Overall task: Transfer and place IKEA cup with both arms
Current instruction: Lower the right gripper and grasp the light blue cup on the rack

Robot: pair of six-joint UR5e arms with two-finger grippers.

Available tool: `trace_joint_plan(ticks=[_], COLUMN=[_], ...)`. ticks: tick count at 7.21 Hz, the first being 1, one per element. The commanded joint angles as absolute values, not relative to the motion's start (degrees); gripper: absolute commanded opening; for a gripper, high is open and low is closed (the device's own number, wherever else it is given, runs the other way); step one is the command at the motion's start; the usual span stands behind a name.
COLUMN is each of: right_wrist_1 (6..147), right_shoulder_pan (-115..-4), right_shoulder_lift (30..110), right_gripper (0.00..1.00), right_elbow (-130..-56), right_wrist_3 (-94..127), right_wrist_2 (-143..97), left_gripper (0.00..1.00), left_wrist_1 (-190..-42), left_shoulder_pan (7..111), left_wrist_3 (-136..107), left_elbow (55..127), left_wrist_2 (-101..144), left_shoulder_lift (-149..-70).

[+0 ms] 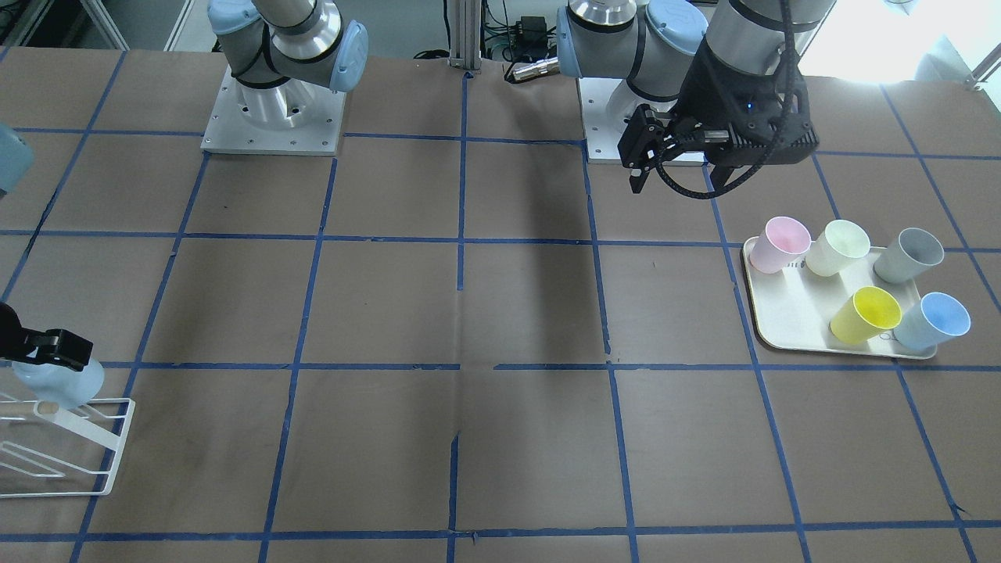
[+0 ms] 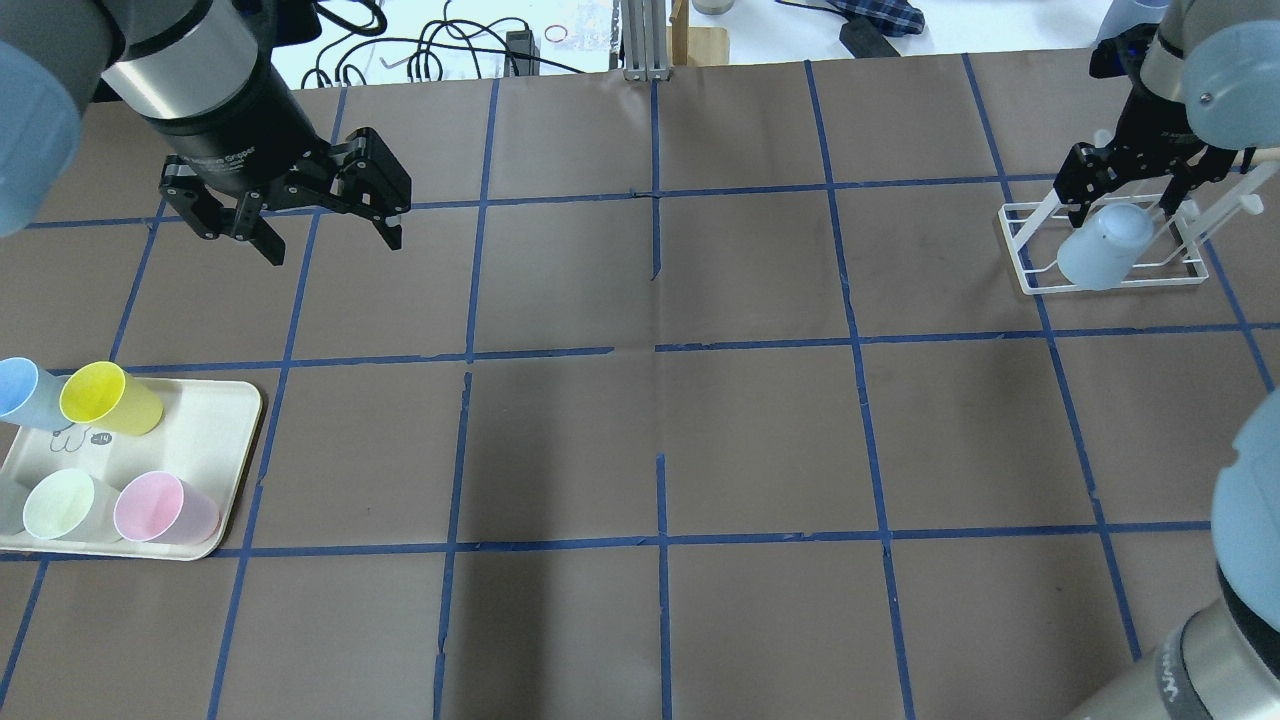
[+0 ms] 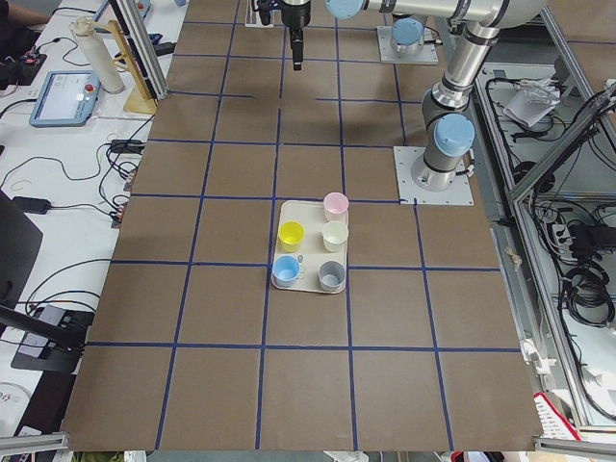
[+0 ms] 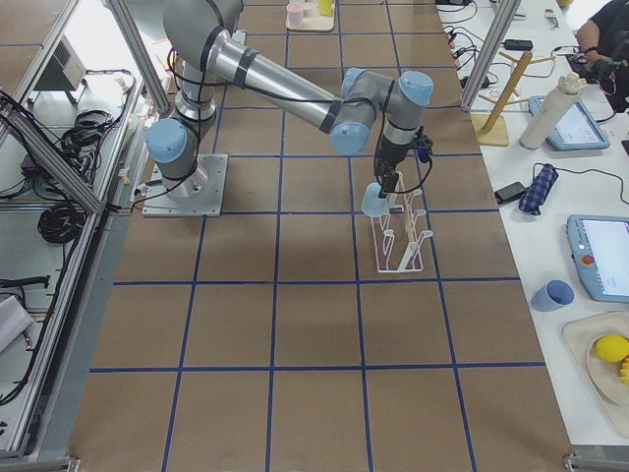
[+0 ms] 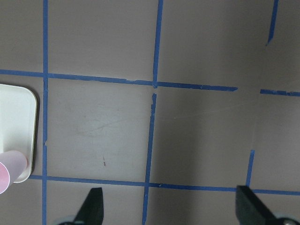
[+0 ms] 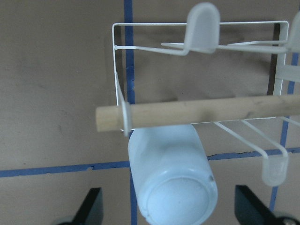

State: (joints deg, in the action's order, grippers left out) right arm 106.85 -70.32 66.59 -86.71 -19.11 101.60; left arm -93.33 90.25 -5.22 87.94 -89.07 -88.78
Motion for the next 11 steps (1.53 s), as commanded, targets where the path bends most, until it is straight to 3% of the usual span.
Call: trace_joint_plan(ticks=[1,3,4,6,8,11], right_wrist_1=[107.8,108.3,109.3,109.4,109.2,105.2], right_shoulder_pan=[-69.1,-69.0,-69.0,-69.1,-69.1,-69.6], right_shoulder_lift=[65.7,65.2,65.2,65.5,66.0,72.9], right_gripper=[1.0,1.0,0.89,0.47,0.25,0.23], right_elbow=[-88.1,-88.2,-88.2,-88.1,-87.3,-86.0], right_wrist_3=[-19.1,-19.1,-19.2,-19.1,-19.2,-19.3], right_wrist_2=[100.6,98.8,98.8,98.7,98.7,96.9], left_gripper=[1.0,1.0,1.0,1.0,1.0,1.0], left_wrist_1=[-93.3,-93.1,-93.1,-93.1,-93.1,-93.1], left_shoulder_pan=[90.0,89.8,89.9,89.7,89.6,89.6], left_wrist_3=[-4.7,-4.7,-4.7,-4.7,-4.7,-4.7], left_elbow=[87.7,87.8,87.9,87.8,87.9,87.8], left_wrist_2=[-89.1,-89.2,-89.0,-89.0,-89.1,-89.0], left_shoulder_lift=[-88.7,-88.7,-88.7,-88.9,-88.9,-88.8])
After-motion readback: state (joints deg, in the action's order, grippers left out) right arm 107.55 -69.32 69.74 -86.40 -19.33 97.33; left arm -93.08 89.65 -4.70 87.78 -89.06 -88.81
